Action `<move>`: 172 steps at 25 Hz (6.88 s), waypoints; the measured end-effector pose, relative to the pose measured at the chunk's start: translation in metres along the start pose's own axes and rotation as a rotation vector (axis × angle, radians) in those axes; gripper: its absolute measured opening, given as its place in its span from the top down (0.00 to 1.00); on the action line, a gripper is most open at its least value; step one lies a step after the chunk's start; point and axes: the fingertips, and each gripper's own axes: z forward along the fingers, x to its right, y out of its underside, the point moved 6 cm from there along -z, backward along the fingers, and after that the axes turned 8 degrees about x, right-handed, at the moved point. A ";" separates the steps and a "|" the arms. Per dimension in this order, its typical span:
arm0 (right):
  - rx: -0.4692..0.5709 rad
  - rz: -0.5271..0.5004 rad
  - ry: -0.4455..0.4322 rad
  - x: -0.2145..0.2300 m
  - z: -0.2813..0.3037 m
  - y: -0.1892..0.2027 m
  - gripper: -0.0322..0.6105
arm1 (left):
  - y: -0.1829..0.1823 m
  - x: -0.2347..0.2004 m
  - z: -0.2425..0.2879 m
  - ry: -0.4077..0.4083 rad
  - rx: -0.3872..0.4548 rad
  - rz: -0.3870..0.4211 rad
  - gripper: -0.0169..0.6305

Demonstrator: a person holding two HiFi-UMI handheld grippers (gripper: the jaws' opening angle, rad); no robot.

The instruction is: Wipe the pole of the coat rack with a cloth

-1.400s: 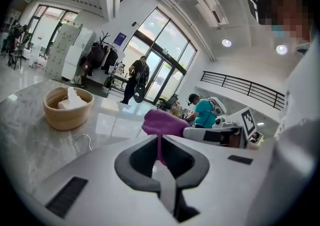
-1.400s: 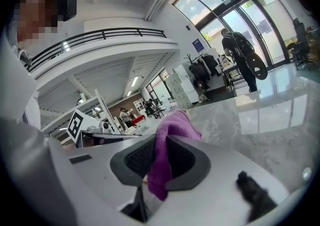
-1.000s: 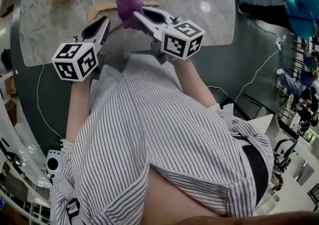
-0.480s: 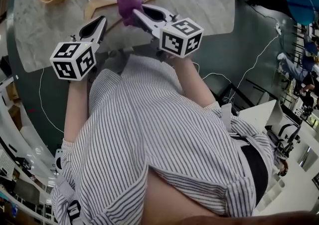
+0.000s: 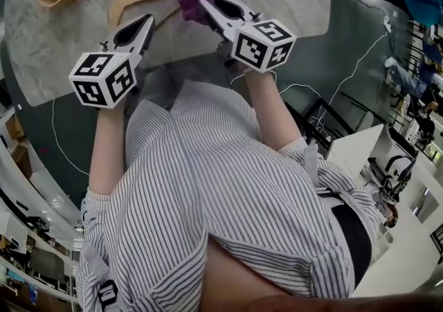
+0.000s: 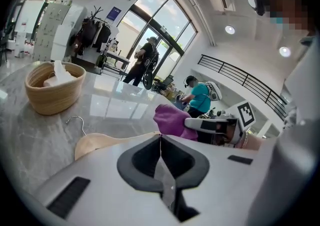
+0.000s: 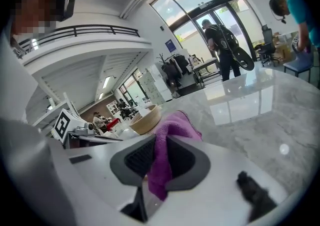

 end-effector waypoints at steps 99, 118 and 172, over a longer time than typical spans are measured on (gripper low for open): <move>-0.254 -0.152 0.039 -0.025 0.116 0.056 0.85 | 0.057 -0.118 -0.039 -0.197 -0.016 -0.214 0.95; -0.291 -0.194 -0.066 -0.062 0.147 0.064 0.85 | 0.068 -0.124 -0.069 -0.255 0.037 -0.271 0.95; -0.399 -0.311 -0.317 -0.131 0.151 0.108 0.85 | 0.131 -0.111 -0.151 -0.478 0.190 -0.390 0.95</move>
